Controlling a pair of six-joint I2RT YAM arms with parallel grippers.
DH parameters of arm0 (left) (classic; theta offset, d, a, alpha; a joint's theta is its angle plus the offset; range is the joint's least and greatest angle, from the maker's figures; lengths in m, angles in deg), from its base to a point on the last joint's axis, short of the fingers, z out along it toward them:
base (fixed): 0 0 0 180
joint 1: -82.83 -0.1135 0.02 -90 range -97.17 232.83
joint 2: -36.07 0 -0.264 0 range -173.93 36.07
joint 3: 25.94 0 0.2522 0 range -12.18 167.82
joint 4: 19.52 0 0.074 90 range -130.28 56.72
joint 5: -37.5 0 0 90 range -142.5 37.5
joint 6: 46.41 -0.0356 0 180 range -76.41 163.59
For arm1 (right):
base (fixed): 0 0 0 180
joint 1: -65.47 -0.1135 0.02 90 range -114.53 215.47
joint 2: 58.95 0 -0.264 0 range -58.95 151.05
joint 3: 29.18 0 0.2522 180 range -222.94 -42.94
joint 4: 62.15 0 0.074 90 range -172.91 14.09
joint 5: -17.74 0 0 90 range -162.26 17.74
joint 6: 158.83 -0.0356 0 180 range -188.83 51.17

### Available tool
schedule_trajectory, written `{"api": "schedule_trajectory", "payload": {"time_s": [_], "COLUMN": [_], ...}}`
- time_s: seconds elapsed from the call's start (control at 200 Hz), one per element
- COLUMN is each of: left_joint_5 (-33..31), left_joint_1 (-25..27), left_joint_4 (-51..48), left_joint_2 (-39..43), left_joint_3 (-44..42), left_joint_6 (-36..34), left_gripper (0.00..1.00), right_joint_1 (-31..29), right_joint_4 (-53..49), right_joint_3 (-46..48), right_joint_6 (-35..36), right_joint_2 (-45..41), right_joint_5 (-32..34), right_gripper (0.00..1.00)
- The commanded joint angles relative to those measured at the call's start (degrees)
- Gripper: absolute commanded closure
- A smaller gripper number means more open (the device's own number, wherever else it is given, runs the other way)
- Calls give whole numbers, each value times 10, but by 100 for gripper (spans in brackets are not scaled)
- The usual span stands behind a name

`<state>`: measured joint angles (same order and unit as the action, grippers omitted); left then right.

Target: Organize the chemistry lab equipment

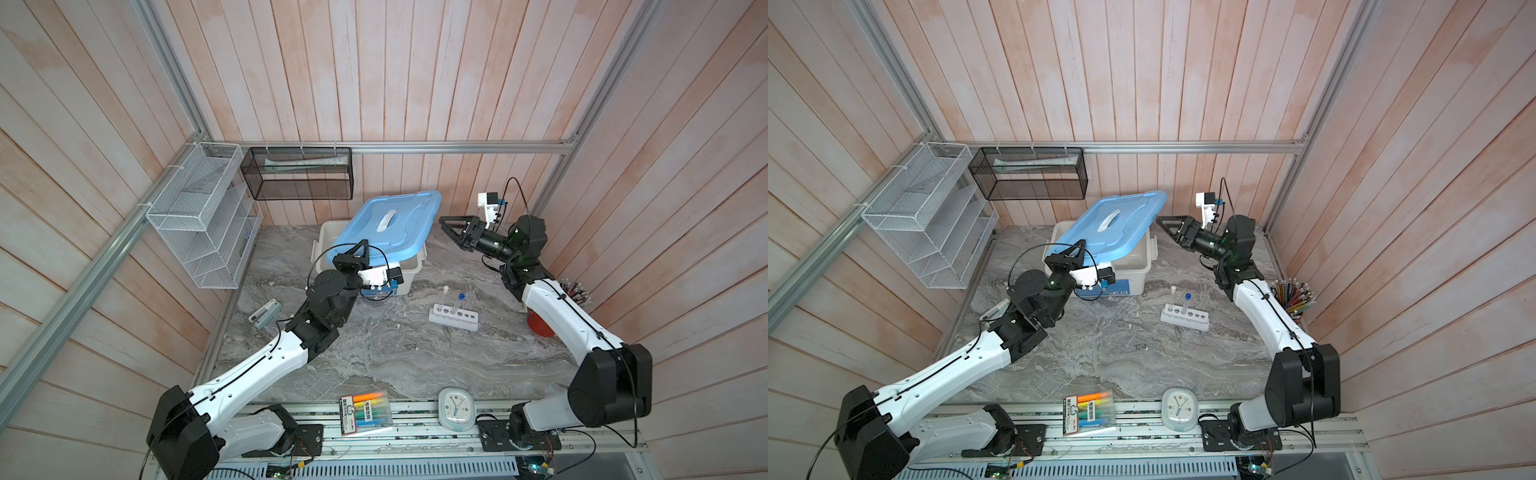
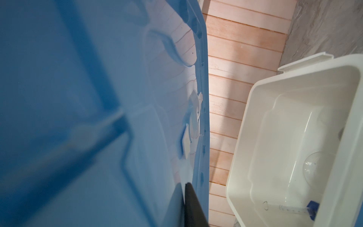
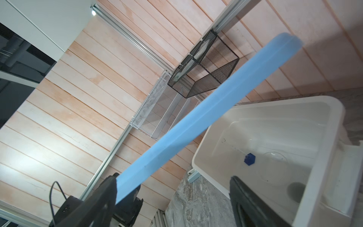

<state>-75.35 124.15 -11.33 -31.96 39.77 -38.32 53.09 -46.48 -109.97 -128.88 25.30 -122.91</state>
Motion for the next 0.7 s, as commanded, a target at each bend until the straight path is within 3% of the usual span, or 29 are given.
{"api": "schedule_trajectory", "payload": {"time_s": [0.0, 0.27, 0.395, 0.57, 0.695], "left_joint_5": [-15, 3, 10, 18, 18], "left_joint_1": [4, 29, 43, 46, 46], "left_joint_4": [66, 80, 84, 95, 99], "left_joint_2": [3, 5, 8, 17, 19], "left_joint_3": [-10, -42, -56, -73, -82], "left_joint_6": [-49, -77, -92, -113, -121], "left_gripper": [100, 100, 100, 100, 89], "right_joint_1": [-12, -37, -48, -54, -54], "right_joint_4": [87, 152, 165, 214, 233], "right_joint_3": [12, 4, -2, 8, 20], "right_joint_6": [-72, -128, -140, -182, -198], "right_joint_2": [15, 74, 90, 108, 109], "right_joint_5": [-15, -7, -1, -2, 7], "right_gripper": [10, 11, 16, 31, 52]}}
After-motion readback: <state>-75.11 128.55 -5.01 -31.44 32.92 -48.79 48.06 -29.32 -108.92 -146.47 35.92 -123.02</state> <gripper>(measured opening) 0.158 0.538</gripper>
